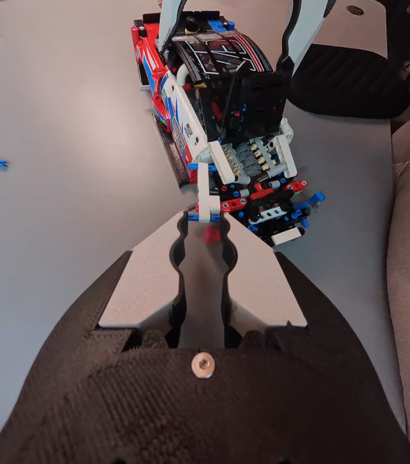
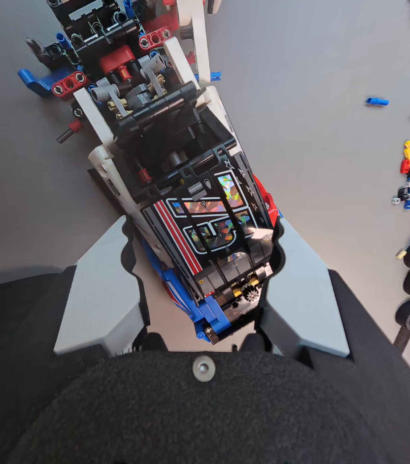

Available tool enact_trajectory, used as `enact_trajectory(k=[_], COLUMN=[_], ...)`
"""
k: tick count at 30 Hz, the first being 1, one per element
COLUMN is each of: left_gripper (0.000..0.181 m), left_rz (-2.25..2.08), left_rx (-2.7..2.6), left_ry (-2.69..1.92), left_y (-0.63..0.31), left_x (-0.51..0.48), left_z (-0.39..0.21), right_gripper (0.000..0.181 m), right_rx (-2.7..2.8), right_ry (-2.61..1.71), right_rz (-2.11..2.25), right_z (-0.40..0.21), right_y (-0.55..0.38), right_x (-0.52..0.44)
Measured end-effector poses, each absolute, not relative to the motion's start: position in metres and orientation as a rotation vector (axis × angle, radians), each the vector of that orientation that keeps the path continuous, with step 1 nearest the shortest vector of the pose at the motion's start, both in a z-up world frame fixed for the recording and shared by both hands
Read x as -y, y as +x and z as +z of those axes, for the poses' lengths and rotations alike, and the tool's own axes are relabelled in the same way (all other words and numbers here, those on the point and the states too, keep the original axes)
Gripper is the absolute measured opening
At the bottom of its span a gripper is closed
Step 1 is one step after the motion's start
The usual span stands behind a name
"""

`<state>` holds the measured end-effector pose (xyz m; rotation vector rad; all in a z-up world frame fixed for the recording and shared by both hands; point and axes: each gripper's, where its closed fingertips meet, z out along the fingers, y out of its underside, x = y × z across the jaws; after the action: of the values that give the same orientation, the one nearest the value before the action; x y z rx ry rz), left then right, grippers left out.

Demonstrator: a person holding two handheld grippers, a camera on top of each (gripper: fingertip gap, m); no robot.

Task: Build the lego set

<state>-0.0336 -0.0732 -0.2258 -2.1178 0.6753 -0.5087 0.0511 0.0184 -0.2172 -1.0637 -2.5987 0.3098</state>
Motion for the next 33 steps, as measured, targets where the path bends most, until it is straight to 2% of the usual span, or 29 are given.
enact_trajectory(k=[1,11,23,33], left_gripper=[0.023,0.023,0.023,0.023], left_rz=[-0.506,-0.535,-0.497,-0.392], left_rx=[-0.659,-0.55,-0.526,-0.566], left_ry=[-2.109,-2.07,-1.989,-1.941], left_y=[-0.036,-0.05,-0.054,-0.033], left_x=[0.072,0.062,0.063,0.089], left_z=[-0.224,-0.215,-0.197,-0.183], right_gripper=[0.107,0.086,0.072,0.061], right_rx=[2.573,2.176,1.905,1.862], right_ry=[-1.07,-1.344,-1.575,-1.514], right_rz=[0.314,0.662,0.809,0.841], right_z=[-0.215,-0.157,-0.171,-0.184], right_y=[0.048,0.087,0.16,0.181], right_x=[-0.02,-0.005,0.054,0.1])
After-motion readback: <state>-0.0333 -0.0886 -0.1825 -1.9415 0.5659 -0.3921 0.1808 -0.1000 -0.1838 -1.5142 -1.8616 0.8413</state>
